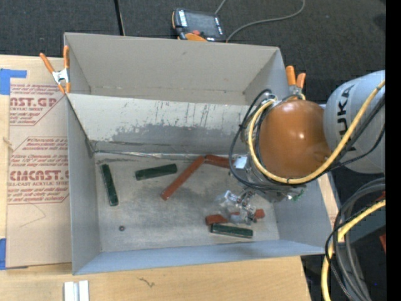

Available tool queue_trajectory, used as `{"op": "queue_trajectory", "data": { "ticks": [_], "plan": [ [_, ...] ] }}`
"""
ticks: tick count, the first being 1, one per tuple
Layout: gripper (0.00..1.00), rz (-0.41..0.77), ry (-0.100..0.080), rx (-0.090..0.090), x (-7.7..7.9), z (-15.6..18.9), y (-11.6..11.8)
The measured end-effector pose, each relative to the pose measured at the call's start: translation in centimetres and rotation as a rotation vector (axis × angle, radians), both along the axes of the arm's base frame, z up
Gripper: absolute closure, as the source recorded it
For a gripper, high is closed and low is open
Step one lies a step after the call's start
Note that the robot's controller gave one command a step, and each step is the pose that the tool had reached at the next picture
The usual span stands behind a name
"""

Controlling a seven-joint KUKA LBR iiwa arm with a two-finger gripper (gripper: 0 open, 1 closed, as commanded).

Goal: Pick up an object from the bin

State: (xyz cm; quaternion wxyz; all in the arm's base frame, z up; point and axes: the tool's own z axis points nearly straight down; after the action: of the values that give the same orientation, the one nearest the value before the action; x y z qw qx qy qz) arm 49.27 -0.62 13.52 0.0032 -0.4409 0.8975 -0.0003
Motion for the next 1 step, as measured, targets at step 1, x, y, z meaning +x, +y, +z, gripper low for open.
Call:
{"op": "queue_trajectory", "data": {
  "ticks": [1],
  "plan": [
    [0.0,0.0,0.006,0.0,-0.14,-0.32,-0.08]
  ]
}}
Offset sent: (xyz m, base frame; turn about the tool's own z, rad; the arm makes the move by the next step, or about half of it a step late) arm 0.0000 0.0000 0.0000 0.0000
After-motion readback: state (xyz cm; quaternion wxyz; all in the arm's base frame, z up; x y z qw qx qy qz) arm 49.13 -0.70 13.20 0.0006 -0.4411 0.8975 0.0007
